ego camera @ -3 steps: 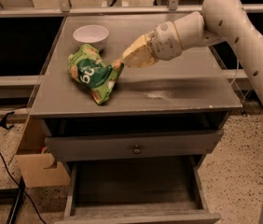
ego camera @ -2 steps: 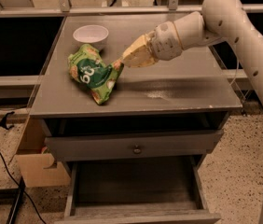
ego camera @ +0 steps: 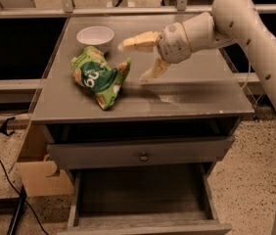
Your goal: Place green rice chip bag into middle drawer
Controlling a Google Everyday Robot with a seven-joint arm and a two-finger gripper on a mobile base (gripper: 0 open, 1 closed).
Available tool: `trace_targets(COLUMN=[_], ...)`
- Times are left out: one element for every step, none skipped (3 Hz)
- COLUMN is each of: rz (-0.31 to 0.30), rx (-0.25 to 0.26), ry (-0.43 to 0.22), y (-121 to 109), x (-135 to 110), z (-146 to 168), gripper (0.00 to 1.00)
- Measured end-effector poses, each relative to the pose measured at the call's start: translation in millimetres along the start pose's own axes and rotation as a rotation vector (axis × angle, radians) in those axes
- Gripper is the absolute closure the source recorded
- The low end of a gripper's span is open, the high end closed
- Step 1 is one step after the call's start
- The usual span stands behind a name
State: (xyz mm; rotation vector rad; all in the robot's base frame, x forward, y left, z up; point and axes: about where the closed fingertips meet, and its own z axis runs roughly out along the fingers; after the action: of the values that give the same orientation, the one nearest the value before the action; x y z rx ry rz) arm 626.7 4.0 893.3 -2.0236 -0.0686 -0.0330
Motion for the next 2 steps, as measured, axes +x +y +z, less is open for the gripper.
trace_targets(rz=[0.0,-0.016], rx=[0.0,-0.011], ry=[0.0,-0.007], y=[0.0,-3.0], x=[0.0,-0.4], z=[0.0,3.9], gripper=[0.0,0.0])
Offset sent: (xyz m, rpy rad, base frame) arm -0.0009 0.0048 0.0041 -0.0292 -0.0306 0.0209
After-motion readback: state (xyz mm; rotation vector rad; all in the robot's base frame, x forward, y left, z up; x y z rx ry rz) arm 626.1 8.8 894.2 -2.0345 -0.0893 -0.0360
